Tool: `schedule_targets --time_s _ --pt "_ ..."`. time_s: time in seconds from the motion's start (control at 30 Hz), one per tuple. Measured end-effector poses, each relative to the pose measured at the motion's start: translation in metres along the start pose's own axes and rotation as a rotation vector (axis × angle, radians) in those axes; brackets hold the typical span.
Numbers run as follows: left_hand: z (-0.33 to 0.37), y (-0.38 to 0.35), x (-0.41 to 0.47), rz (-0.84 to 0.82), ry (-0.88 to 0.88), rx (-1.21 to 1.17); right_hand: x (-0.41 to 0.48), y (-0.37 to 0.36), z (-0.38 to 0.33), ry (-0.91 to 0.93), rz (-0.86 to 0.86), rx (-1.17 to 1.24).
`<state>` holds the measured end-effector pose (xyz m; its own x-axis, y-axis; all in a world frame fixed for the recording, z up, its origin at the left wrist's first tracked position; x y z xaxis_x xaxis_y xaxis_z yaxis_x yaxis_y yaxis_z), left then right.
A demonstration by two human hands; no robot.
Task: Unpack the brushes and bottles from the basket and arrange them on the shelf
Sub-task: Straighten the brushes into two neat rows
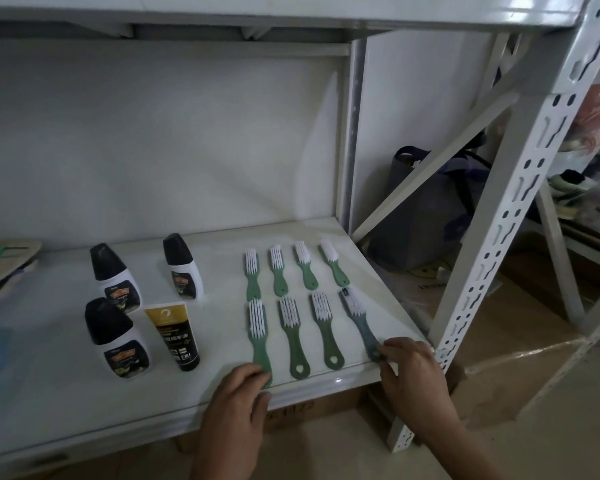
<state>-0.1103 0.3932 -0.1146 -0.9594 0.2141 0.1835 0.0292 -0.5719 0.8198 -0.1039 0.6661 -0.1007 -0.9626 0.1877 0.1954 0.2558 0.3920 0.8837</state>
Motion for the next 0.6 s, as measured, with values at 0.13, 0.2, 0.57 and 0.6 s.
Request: schedule_targets --time_s 0.13,0.2,0.57,0.6 --pt "-0.004 0.000 0.003 0.003 0.004 0.017 0.000 0.000 0.001 0.010 0.015 -0.003" --pt "-0.006 -0.001 0.003 0.014 -0.006 0.017 0.000 -0.001 0.001 0.014 0.020 0.002" --pt "0.007 0.023 -0.005 -0.010 -0.052 -0.026 -0.002 0.017 0.000 -0.044 0.065 0.081" --pt "0.007 0.033 -0.008 -0.014 -0.051 -0.048 -0.003 0.027 -0.001 -0.060 0.120 0.123"
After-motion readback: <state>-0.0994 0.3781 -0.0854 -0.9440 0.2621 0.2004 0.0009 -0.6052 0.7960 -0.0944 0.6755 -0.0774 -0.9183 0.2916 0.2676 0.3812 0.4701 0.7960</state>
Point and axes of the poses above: each hand's wrist, its own x-axis towards the middle knuckle, its own y-axis out of the back of the hand, z = x × y, the point moved 5 cm from there along x, towards the middle knuckle, and after that the axes turned 6 degrees about -z, right-handed, at the moved point
